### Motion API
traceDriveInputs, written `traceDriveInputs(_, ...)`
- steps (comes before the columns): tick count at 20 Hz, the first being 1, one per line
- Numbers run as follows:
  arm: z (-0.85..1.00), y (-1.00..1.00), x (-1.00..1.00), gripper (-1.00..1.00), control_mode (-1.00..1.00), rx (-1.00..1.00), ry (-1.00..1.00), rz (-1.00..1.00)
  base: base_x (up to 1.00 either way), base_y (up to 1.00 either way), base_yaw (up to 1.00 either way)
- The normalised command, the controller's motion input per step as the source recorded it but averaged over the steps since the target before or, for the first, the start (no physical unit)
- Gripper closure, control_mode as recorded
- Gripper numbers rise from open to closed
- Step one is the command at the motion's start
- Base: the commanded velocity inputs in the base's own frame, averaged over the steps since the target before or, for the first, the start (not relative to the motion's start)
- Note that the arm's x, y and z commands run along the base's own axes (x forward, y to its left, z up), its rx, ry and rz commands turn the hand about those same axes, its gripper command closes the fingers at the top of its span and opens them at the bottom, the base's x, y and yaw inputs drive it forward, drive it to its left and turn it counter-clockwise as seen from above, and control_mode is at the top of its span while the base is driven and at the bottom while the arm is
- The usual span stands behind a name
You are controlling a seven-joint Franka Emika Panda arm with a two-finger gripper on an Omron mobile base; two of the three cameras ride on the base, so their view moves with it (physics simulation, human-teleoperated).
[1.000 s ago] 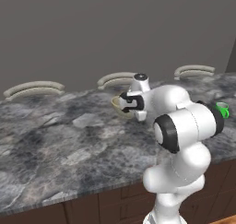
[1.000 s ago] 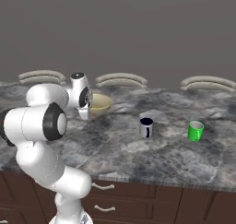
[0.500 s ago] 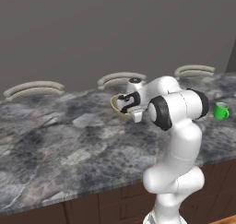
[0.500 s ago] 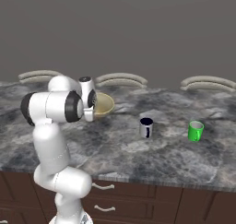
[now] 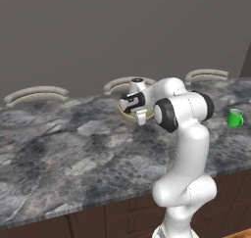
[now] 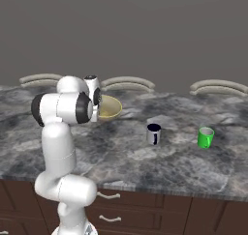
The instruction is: Clear the mugs and bowl far away from the sink.
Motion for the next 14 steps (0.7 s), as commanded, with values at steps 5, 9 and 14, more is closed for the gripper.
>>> traceDriveInputs(5,0.06,0.0,-0.05,-1.0,-1.0,0.0,0.0,0.0,0.0,0.0,0.0)
traceDriveInputs(9,0.18,0.0,-0.25,-1.0,-1.0,0.01,0.0,0.0,0.0,0.0,0.0)
traceDriveInputs(14,0.43,0.0,-0.4,-1.0,-1.0,0.02,0.0,0.0,0.0,0.0,0.0)
